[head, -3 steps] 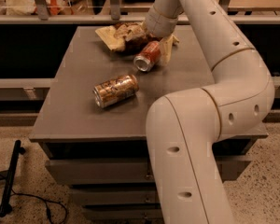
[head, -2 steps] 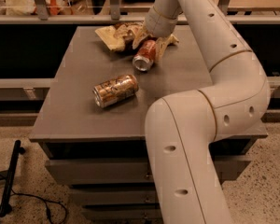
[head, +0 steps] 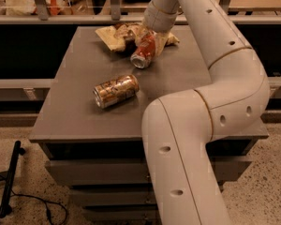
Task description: Place coke can upright
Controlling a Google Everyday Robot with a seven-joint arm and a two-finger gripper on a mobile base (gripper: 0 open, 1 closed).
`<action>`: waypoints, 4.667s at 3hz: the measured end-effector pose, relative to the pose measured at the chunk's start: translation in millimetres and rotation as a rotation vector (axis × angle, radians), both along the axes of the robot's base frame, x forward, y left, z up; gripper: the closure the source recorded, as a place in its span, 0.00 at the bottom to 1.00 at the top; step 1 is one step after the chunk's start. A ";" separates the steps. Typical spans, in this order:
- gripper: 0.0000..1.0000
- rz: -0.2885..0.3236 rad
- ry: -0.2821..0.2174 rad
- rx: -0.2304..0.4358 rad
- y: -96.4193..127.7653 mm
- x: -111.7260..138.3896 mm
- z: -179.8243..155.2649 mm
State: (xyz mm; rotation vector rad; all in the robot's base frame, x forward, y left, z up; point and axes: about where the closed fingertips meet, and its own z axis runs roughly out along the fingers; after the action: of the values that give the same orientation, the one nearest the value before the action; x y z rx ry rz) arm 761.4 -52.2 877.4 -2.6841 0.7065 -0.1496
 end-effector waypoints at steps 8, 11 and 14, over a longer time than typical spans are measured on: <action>1.00 0.252 -0.413 -0.348 -23.7 -123.3 90.5; 1.00 0.159 -0.664 -0.482 -17.3 -148.7 29.7; 1.00 0.028 -0.860 -0.573 -23.9 -209.0 11.6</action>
Offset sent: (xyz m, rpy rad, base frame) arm -0.1303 -0.0227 0.0789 -0.0484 -0.1221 0.0147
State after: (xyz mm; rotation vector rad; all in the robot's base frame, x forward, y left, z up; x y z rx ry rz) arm 552.4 -76.1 889.0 -2.6916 0.3650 -1.5784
